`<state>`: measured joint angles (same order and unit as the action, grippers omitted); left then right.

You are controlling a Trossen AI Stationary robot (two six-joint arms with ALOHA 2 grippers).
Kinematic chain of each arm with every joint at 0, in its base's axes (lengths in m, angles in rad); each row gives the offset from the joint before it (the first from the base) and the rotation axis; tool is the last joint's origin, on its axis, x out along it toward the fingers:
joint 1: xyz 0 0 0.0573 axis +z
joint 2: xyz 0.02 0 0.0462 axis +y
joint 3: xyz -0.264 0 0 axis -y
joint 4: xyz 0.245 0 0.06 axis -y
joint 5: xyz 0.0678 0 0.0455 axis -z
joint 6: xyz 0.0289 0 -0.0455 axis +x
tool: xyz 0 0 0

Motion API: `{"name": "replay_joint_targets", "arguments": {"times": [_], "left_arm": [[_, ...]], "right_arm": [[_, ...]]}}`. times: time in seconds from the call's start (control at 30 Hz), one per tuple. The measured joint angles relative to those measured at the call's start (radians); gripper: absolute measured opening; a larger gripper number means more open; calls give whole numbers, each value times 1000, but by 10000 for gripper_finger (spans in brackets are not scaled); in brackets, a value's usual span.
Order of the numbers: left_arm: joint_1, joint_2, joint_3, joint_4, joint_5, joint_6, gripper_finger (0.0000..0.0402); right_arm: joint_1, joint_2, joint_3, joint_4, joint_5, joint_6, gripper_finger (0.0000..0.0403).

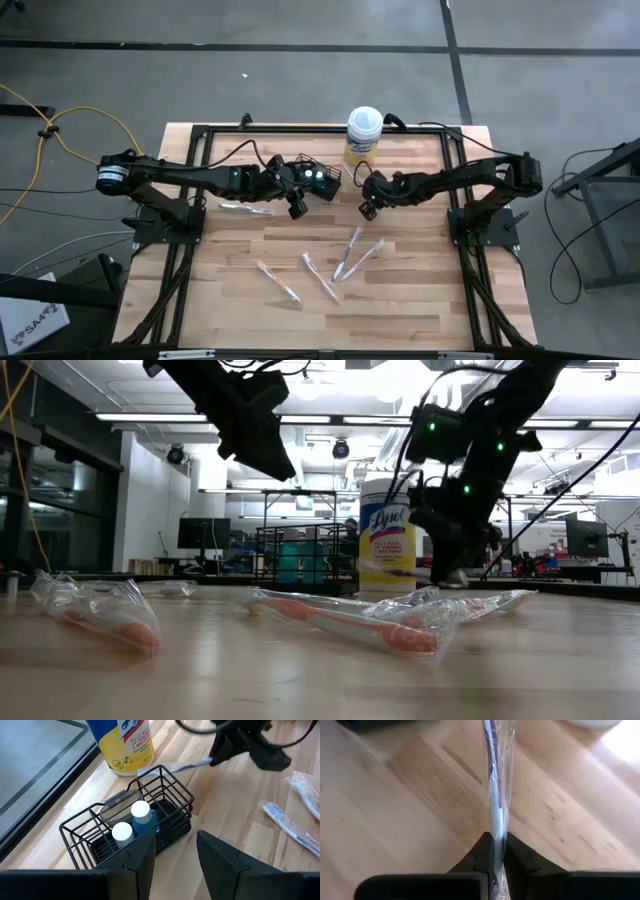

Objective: Pick & Place toothbrushing station
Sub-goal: Put the top right violet toothbrush into the black mesh organizer

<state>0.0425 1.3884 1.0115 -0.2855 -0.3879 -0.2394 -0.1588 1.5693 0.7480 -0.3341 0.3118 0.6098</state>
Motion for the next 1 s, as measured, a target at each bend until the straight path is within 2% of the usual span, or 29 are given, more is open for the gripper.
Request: {"name": "replay_joint_targets", "arguments": {"times": [0.57,0.77,0.87,1.0], "left_arm": [[-19,0,0,4,0,0,138],[-19,0,0,77,0,7,138],[-20,0,0,127,-1,7,138],[-31,0,0,201,-1,11,138]], "right_arm": [[21,-253,1,19,60,-63,18],[108,-333,1,124,53,-154,18],[173,-359,4,230,59,-209,18],[255,-367,3,325,124,-292,18]]}}
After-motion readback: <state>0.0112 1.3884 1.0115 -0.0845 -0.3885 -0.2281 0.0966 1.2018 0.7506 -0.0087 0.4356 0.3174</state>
